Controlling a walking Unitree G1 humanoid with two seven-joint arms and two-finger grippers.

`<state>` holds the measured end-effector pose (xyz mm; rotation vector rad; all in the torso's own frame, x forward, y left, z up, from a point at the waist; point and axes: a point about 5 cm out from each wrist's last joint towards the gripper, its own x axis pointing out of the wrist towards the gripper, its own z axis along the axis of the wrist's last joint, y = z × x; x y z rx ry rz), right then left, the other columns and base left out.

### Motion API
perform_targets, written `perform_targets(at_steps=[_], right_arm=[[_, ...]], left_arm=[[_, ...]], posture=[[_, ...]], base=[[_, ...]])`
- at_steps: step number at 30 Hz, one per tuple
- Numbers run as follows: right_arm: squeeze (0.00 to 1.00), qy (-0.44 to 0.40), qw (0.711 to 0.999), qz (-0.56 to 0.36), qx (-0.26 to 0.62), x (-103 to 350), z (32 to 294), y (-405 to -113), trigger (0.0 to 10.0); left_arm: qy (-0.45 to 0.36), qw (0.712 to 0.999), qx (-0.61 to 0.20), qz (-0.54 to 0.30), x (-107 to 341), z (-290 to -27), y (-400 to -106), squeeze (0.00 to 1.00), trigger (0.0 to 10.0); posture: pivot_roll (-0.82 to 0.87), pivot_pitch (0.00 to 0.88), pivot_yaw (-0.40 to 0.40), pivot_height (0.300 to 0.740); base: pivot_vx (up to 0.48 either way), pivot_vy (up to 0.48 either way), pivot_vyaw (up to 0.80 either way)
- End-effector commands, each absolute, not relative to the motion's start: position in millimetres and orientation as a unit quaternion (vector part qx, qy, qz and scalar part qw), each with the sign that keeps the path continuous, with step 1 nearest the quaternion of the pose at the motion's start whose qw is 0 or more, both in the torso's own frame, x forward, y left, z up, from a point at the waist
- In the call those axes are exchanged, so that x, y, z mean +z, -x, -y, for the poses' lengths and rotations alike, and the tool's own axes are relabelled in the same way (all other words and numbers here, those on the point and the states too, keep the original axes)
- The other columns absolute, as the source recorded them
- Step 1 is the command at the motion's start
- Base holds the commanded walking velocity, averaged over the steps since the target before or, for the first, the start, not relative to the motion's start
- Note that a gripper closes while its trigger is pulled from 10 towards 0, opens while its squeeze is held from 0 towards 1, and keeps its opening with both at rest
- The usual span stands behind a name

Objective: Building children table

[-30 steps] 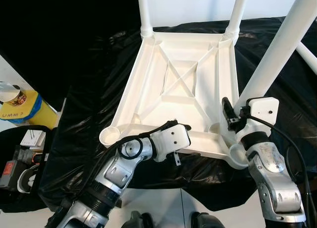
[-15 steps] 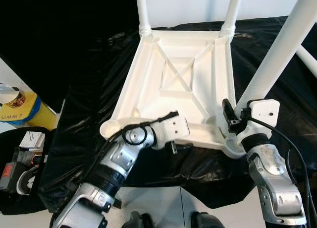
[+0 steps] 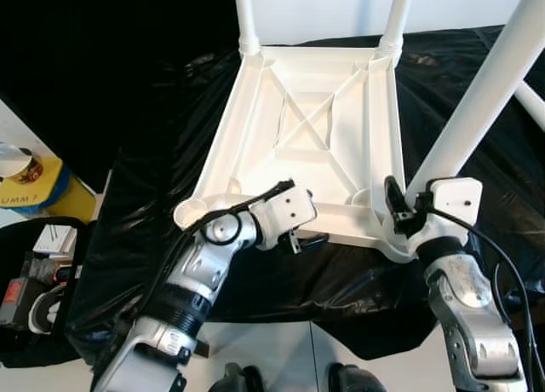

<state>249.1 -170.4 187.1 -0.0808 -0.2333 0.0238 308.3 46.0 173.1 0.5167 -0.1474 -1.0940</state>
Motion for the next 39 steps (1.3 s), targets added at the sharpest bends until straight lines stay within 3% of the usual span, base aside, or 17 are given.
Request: perform_targets(at_steps=[1, 4, 12, 28, 39], right_arm=[[0.0, 0.032, 0.993, 0.115, 0.012, 184.6, 173.1, -246.6, 10.0], [0.0, 0.032, 0.994, 0.102, 0.014, 176.4, 174.6, -244.4, 10.0], [0.0, 0.039, 0.995, 0.088, 0.015, 164.7, 177.0, -238.4, 10.0], [0.0, 0.025, 0.997, 0.071, 0.004, 149.8, 184.6, -236.1, 10.0], [0.0, 0.074, 0.99, 0.093, 0.077, 145.3, 171.5, -233.3, 10.0]], left_arm=[[-0.208, 0.835, -0.503, 0.076, 173.5, -46.2, -302.6, 0.0, 10.0], [-0.172, 0.804, -0.566, 0.069, 170.5, -41.2, -282.6, 0.0, 10.0], [-0.152, 0.788, -0.593, 0.058, 167.5, -37.2, -270.3, 0.0, 10.0], [-0.135, 0.793, -0.591, 0.053, 174.4, -38.2, -262.6, 0.0, 10.0], [-0.128, 0.799, -0.586, 0.049, 178.1, -39.2, -258.4, 0.0, 10.0]], posture=[[-0.17, 0.156, 0.069, 0.74], [-0.17, 0.154, 0.069, 0.74], [-0.17, 0.158, 0.074, 0.74], [-0.16, 0.172, 0.08, 0.74], [-0.15, 0.179, 0.078, 0.74]], base=[[0.0, 0.0, 0.0], [0.0, 0.0, 0.0], [0.0, 0.0, 0.0], [0.0, 0.0, 0.0], [0.0, 0.0, 0.0]])
